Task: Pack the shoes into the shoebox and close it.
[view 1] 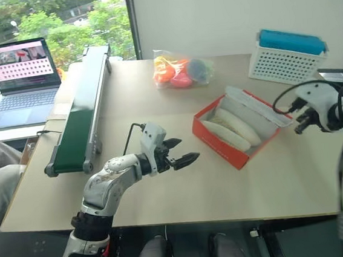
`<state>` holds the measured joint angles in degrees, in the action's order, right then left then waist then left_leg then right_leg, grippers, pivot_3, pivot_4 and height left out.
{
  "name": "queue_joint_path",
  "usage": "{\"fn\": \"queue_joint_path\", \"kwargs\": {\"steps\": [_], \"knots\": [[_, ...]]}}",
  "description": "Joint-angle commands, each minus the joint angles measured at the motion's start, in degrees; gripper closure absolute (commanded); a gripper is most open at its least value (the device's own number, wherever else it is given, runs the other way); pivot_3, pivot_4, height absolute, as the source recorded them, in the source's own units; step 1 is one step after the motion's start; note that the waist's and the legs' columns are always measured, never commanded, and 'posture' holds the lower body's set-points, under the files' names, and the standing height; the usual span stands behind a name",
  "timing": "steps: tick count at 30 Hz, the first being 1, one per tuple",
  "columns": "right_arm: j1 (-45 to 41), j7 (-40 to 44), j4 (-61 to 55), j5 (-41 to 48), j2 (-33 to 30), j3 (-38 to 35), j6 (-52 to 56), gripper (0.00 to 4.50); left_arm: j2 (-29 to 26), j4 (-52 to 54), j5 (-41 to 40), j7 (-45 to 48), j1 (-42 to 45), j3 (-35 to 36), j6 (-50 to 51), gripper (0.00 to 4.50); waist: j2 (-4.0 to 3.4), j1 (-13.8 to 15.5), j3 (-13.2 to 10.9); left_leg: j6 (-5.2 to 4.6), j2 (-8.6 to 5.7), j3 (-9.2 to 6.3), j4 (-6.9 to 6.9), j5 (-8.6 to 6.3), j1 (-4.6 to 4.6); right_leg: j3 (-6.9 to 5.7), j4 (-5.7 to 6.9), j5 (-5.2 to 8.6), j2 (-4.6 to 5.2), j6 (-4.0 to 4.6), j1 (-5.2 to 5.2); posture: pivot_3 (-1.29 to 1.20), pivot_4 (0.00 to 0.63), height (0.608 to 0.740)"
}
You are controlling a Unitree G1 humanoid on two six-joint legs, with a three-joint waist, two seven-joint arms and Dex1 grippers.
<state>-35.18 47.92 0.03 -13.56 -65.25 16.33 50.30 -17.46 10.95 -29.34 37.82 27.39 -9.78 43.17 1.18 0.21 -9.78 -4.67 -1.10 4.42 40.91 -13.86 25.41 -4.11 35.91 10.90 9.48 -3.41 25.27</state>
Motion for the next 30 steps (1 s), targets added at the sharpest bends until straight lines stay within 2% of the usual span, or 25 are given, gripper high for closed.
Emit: {"fn": "queue_joint_path", "kwargs": {"steps": [1, 4, 7, 11, 14, 18, 22, 30], "knots": [[-0.23, -0.45, 2.16, -7.94, 0.31, 7.11, -7.02, 4.44, 0.14, 0.67, 0.22, 0.85, 0.73, 0.28, -1.68, 0.0, 0.0, -0.26, 0.0, 0.02, 0.03, 0.01, 0.0, 0.01, -0.04, 0.0, 0.0, 0.0, -0.03, 0.0, -0.02, 0.0, 0.15, 0.699], [-1.26, -1.3, 7.49, -11.18, 3.74, 10.51, -10.64, 4.44, 0.16, 0.91, 0.11, 0.81, 0.58, 0.5, -1.72, 0.0, 0.01, -0.29, 0.0, 0.03, 0.04, 0.02, 0.02, 0.02, -0.07, 0.02, -0.01, 0.01, -0.03, 0.0, -0.05, 0.0, 0.15, 0.699], [-2.85, -5.33, 17.82, -13.48, 8.63, 12.1, -15.59, 4.44, 0.24, 1.37, -0.06, 0.44, 0.3, 0.83, -1.6, 0.0, 0.02, -0.17, -0.01, 0.02, 0.01, 0.02, 0.04, 0.03, -0.07, 0.06, -0.02, 0.01, -0.02, -0.01, -0.07, 0.0, 0.15, 0.699], [-7.93, -14.53, 32.79, -8.87, 17.76, 5.31, -19.88, 4.44, 0.25, 1.55, -0.01, 0.08, 0.05, 1.08, -1.6, 0.0, 0.01, -0.09, -0.03, 0.04, -0.02, 0.02, 0.02, 0.04, -0.04, 0.08, -0.02, 0.0, -0.03, 0.0, -0.05, 0.0, 0.15, 0.699], [-9.76, -16.35, 37.32, -4.6, 21.66, 0.23, -21.14, 4.44, 0.25, 1.58, -0.01, 0.01, 0.04, 1.08, -1.54, 0.0, 0.02, -0.24, -0.04, 0.08, 0.0, 0.03, 0.0, 0.06, -0.06, 0.08, -0.04, -0.01, -0.07, 0.02, -0.08, 0.0, 0.15, 0.699], [-7.39, -12.6, 28.52, 4.9, 26.68, -8.34, -17.43, 4.44, 0.02, 1.26, 0.03, 0.11, 0.48, 1.26, -1.45, 0.0, 0.02, -0.37, -0.04, 0.11, 0.04, 0.01, 0.01, 0.09, -0.09, 0.08, 0.01, -0.01, -0.13, 0.02, -0.11, 0.0, 0.15, 0.699], [-2.82, -8.53, 16.43, 9.07, 28.11, -10.11, -12.05, 4.44, -0.25, 0.56, 0.16, 0.47, 1.06, 1.26, -1.51, 0.0, 0.0, -0.36, -0.03, 0.08, 0.03, -0.02, 0.0, 0.07, -0.09, 0.07, 0.04, -0.01, -0.14, 0.02, -0.12, 0.0, 0.15, 0.699], [0.57, -7.09, 1.4, 15.8, 30.4, -12.24, -1.2, 4.44, -0.38, -0.38, 0.27, 1.02, 1.8, 1.04, -1.46, 0.0, -0.01, -0.42, -0.03, 0.02, 0.03, -0.04, 0.03, 0.04, -0.1, 0.09, 0.09, -0.03, -0.14, 0.01, -0.1, 0.0, 0.15, 0.699]]}}
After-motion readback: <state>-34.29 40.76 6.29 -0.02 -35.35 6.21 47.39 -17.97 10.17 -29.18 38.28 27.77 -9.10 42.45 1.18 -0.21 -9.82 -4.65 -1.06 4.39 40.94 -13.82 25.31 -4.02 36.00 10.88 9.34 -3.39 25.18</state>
